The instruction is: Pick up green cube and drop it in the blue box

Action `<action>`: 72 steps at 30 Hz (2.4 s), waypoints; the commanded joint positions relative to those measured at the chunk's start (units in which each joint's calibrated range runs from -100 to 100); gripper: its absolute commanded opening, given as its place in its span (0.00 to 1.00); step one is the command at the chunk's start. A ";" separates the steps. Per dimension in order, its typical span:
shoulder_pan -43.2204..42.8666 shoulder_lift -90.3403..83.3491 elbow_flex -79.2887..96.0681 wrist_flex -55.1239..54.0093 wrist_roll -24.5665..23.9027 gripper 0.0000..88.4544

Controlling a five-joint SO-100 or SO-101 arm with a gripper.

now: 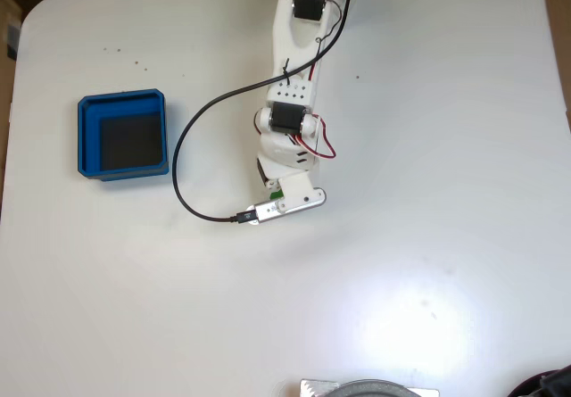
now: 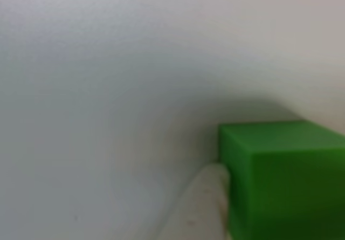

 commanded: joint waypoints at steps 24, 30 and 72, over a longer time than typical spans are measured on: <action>-0.18 -7.91 -3.74 -0.13 0.15 0.03; -0.03 -8.99 -3.92 2.89 -0.29 0.03; 16.23 -28.31 -3.65 15.61 -12.84 0.03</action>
